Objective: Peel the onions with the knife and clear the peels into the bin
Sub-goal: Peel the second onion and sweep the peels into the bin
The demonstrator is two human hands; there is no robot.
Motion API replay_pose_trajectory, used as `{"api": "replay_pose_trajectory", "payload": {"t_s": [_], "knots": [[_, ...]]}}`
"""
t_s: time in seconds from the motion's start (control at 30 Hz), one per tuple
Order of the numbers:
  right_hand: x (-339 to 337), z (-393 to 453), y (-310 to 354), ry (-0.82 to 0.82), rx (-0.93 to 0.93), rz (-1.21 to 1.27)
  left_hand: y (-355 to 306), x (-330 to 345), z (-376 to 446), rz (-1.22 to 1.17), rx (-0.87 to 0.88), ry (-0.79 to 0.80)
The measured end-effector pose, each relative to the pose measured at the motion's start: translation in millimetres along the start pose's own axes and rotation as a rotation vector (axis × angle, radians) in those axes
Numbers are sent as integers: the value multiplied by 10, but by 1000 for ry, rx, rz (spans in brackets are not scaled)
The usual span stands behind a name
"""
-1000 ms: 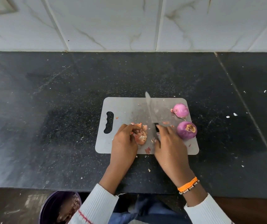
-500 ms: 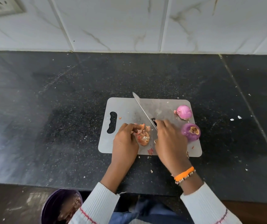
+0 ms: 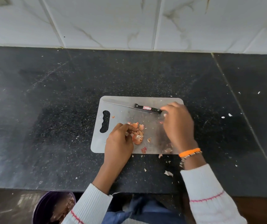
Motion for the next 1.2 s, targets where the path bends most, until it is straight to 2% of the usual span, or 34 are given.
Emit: {"api": "replay_pose_trajectory", "payload": {"t_s": [0.1, 0.2, 0.27, 0.43, 0.57, 0.7, 0.87, 1.0, 1.13, 1.2], "knots": [[-130, 83, -432, 8, 115, 14, -26, 20, 2, -11, -22, 13], [-34, 245, -643, 211, 105, -53, -87, 42, 2, -32, -2, 25], [38, 309, -664, 324, 113, -22, -123, 66, 8, -41, 13, 29], [75, 345, -597, 313, 75, -24, -152, 138, 52, -27, 45, 22], [39, 358, -584, 479, 29, 145, -165, 168, 92, -22, 52, 19], [-31, 546, -677, 319, 77, 105, -212, 221, 127, -3, 74, 33], [49, 631, -653, 344, 40, -13, -246, 277, 145, 4, 64, 69], [-118, 434, -444, 200, -13, -136, -225, 299, 152, 3, 42, 104], [30, 149, -131, 368, -102, -352, -238, 340, 148, 7, 57, 124], [79, 50, -53, 382, -119, -403, -263, 347, 149, 3, 64, 122]]}}
Point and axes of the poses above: each hand's wrist, its own z-axis towards the middle knuckle, its own x-axis out of the palm, y = z × x, the point moved 4 cm from there along z, towards the middle knuckle, and after that the axes turned 6 degrees about -z, right-handed, at the moved point
